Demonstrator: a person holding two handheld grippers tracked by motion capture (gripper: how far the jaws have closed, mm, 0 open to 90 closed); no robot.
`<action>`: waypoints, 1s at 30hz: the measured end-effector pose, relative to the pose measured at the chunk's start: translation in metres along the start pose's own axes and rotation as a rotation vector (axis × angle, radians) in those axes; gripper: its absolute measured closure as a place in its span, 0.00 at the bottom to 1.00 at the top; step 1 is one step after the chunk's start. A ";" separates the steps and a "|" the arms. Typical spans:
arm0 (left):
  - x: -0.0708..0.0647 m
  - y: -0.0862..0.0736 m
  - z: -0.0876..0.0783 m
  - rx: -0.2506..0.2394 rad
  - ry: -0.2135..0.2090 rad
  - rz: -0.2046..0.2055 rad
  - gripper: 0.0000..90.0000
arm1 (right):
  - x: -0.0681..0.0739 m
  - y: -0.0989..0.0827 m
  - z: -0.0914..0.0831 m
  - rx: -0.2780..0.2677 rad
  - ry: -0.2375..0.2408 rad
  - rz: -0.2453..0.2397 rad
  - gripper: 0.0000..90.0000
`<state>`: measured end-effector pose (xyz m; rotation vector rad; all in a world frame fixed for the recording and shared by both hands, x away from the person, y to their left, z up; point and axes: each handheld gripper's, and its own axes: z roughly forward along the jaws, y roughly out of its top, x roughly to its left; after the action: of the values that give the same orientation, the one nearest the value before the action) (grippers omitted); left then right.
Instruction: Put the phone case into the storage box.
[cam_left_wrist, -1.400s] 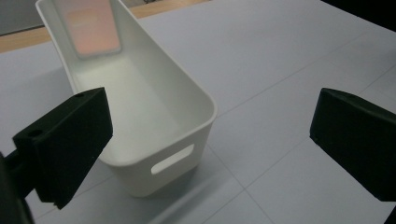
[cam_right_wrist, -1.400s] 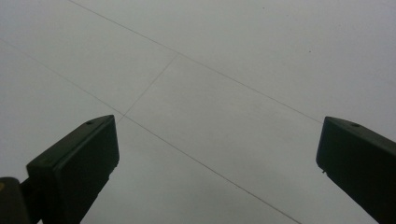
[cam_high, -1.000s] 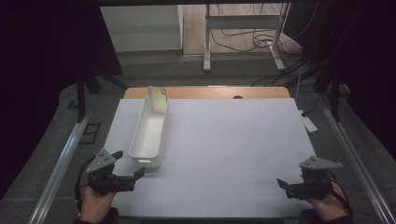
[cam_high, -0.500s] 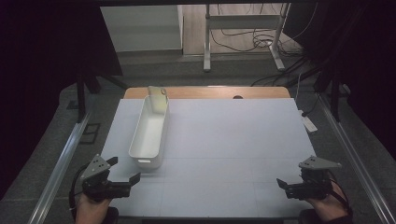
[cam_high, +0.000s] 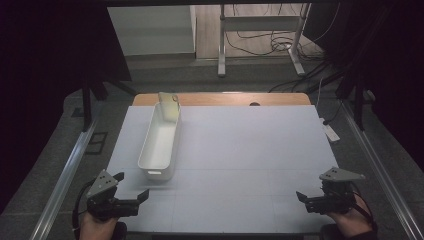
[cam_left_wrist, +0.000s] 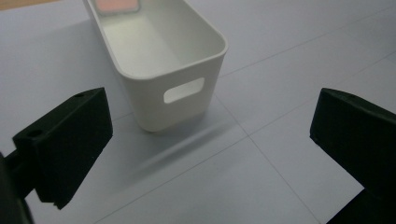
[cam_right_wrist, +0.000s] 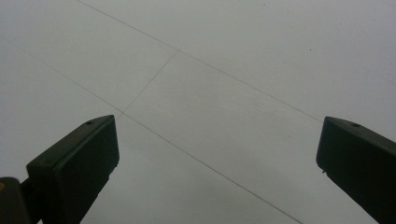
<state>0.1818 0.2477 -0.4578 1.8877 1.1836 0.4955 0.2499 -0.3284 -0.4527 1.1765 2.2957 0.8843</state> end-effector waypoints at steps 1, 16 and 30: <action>-0.001 0.000 0.000 0.002 0.001 0.002 0.00 | 0.000 0.000 0.000 0.000 0.000 0.000 0.00; -0.008 -0.005 0.001 0.049 0.042 0.039 0.00 | 0.001 0.000 0.001 0.007 -0.001 -0.003 0.00; -0.009 -0.005 0.004 0.085 0.067 0.031 0.00 | 0.001 0.000 0.001 0.012 -0.003 -0.008 0.00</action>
<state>0.1782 0.2390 -0.4631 1.9777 1.2382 0.5370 0.2501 -0.3268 -0.4533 1.1726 2.3052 0.8664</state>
